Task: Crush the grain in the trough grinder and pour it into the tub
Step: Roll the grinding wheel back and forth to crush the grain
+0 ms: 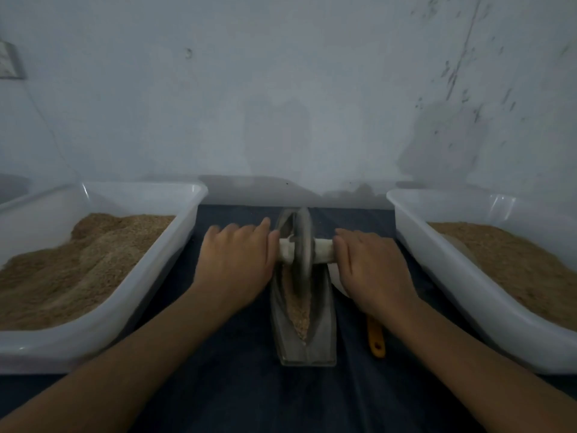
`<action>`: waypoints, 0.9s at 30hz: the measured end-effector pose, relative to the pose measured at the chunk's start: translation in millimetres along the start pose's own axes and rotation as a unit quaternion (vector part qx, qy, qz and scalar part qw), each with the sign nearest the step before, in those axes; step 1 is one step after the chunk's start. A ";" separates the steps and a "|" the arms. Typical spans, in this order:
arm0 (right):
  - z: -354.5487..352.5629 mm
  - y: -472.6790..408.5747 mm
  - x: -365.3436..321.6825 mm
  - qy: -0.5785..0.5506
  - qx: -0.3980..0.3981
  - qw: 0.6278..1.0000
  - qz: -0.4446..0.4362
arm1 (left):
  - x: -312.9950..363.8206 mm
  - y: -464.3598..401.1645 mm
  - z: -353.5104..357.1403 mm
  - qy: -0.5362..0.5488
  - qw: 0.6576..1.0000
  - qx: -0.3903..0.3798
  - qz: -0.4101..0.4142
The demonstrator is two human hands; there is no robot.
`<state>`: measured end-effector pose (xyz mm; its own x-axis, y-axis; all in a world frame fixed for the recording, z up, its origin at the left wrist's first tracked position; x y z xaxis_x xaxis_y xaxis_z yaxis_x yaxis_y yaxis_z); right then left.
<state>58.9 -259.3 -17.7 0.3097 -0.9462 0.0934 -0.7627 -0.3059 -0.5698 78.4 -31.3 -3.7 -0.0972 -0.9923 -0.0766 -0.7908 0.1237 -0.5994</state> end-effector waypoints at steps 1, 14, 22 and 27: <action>-5.7 12.6 -3.1 -0.007 0.029 0.999 -0.021 | -5.2 13.8 -3.4 0.058 0.998 0.016 -0.005; 2.3 -39.7 -5.5 0.071 -0.037 0.996 0.024 | -5.2 -30.7 23.4 -0.066 0.997 -0.036 -0.009; 9.9 -61.5 -6.2 0.048 -0.038 0.995 0.074 | 1.1 -59.4 29.9 -0.003 0.996 -0.066 -0.055; -12.3 3.7 -23.6 0.049 0.033 0.998 -0.013 | -18.3 11.4 12.9 0.124 0.992 -0.025 -0.026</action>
<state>41.8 -239.3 -12.0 0.2700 -0.9446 0.1867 -0.7149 -0.3265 -0.6183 79.0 -11.7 -19.4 -0.1964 -0.9682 0.1550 -0.8271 0.0787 -0.5565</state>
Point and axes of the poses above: each hand's wrist, its own y-axis away from the middle knuckle, its own z-axis out of the palm, x = y × z, the point moved 1 cm from there along -y, towards the middle knuckle, and after that the axes turned 14 degrees about -z, right-handed, at the moved point
